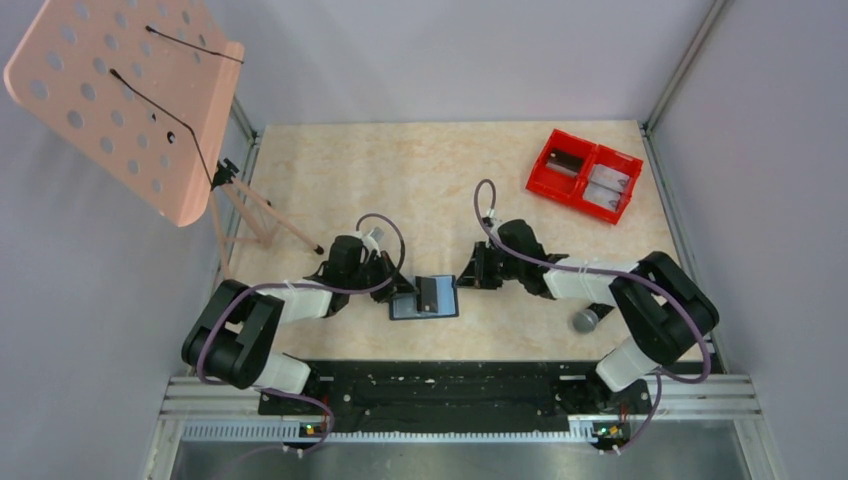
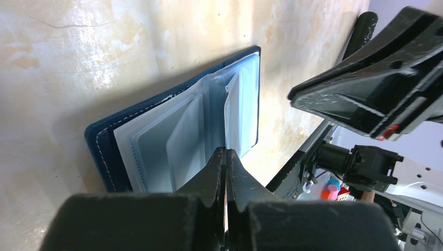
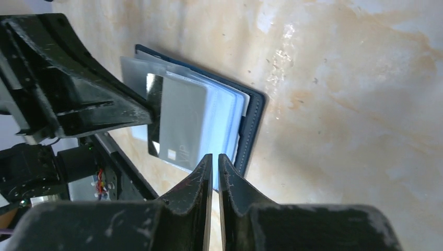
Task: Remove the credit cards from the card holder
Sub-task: Remove the credit card from the card holder.
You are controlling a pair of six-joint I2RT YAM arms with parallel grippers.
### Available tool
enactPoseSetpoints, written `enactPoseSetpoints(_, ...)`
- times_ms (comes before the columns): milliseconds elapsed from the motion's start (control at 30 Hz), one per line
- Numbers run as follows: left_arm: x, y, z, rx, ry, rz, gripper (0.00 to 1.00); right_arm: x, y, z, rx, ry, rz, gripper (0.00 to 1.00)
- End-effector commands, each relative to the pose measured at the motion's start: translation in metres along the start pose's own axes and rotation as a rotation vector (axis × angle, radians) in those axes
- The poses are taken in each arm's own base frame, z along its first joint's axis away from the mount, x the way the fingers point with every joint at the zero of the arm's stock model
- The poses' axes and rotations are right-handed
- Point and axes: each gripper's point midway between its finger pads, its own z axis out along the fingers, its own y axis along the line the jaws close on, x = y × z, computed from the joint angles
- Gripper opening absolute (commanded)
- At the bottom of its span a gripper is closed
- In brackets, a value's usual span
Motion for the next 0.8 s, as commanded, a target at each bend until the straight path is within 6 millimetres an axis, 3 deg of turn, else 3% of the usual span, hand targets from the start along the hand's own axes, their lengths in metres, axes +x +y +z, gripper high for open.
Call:
enactPoseSetpoints(0, -0.008, -0.007, -0.001, 0.015, -0.005, 0.058, 0.0, -0.021, 0.036, -0.005, -0.095, -0.05, -0.075, 0.09)
enactPoseSetpoints(167, -0.005, -0.008, 0.0, 0.027, 0.014, 0.049, 0.0, -0.014, 0.063, 0.007, -0.179, -0.01, -0.112, 0.09)
enactPoseSetpoints(333, -0.007, -0.006, 0.0, 0.004, 0.013, 0.047, 0.0, -0.009, 0.074, 0.023, -0.2, 0.027, -0.125, 0.08)
enactPoseSetpoints(767, -0.012, 0.004, -0.002, -0.098, 0.025, 0.048, 0.0, 0.015, 0.017, 0.056, -0.003, 0.132, -0.068, 0.04)
